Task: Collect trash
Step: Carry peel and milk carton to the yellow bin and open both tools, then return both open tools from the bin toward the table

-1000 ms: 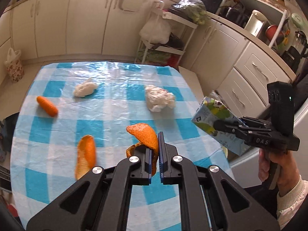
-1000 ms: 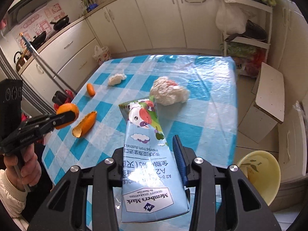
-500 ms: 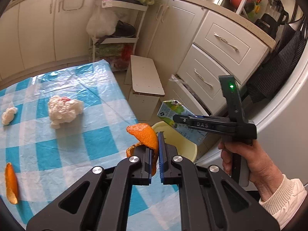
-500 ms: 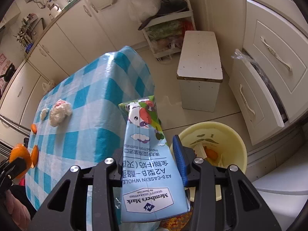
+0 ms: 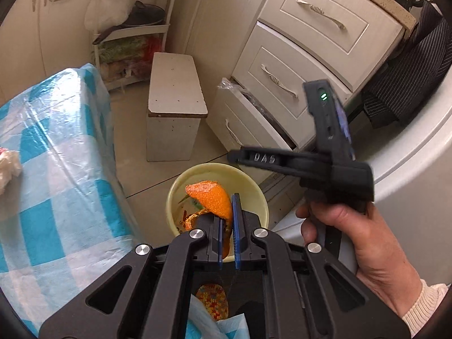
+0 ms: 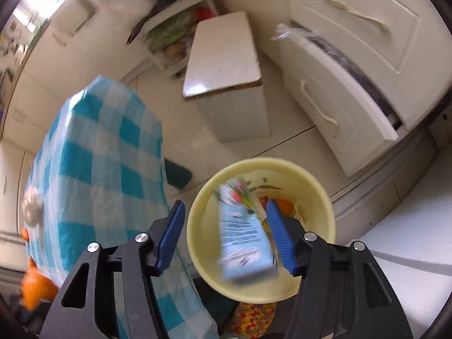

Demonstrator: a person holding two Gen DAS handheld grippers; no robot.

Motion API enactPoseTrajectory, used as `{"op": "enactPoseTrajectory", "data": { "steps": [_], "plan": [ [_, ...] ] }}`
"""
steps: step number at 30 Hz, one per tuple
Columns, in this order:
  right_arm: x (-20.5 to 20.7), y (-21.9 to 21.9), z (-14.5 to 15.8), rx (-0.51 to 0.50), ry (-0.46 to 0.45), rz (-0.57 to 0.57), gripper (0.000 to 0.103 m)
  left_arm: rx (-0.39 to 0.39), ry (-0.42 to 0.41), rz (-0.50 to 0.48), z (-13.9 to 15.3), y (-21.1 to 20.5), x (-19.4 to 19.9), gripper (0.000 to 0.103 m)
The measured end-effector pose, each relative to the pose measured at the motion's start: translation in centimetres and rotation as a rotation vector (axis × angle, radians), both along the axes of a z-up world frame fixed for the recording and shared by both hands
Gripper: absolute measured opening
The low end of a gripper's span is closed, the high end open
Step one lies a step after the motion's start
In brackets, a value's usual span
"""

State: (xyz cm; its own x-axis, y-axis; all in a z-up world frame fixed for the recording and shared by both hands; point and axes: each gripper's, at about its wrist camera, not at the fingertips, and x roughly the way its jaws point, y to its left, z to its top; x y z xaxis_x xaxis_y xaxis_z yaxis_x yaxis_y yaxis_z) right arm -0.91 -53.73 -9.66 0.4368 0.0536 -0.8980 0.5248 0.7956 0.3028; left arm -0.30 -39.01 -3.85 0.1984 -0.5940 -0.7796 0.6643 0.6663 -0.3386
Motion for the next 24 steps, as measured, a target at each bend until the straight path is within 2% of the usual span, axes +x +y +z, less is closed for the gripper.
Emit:
{"op": "enactPoseTrajectory", "data": {
  "steps": [4, 7, 9, 10, 12, 13, 14, 19, 24],
  "plan": [
    [-2.2, -2.8, 2.9, 0.021, -0.171, -0.188, 0.064, 0.035, 0.01, -0.025, -1.7, -3.4, -0.2, 0.006],
    [-3.1, -3.7, 4.5, -0.022, -0.249, -0.249, 0.07, 0.077, 0.018, -0.026, -3.1, -5.4, 0.0, 0.006],
    [-2.9, -4.0, 5.1, -0.048, -0.278, -0.262, 0.07, 0.107, 0.024, -0.021, -3.9, -6.3, 0.3, 0.007],
    [-3.0, -4.2, 5.3, -0.056, -0.292, -0.27, 0.07, 0.121, 0.024, -0.019, -4.2, -6.7, 0.4, 0.012],
    [-3.1, -4.4, 5.8, -0.071, -0.32, -0.287, 0.07, 0.138, 0.019, -0.015, -4.5, -7.0, 0.5, 0.029],
    [-3.1, -4.4, 6.0, -0.078, -0.33, -0.291, 0.07, 0.151, 0.007, 0.0, -4.5, -7.1, 0.5, 0.045],
    [-3.0, -4.4, 6.1, -0.083, -0.337, -0.292, 0.071, 0.154, -0.009, 0.013, -4.4, -7.3, 0.5, 0.056],
    [-3.0, -4.7, 6.4, -0.099, -0.362, -0.296, 0.072, 0.147, -0.026, 0.032, -4.1, -6.7, 0.8, 0.066],
    [-3.0, -4.7, 6.7, -0.105, -0.372, -0.3, 0.074, 0.151, -0.058, 0.043, -3.6, -6.2, 0.9, 0.068]
  ]
}}
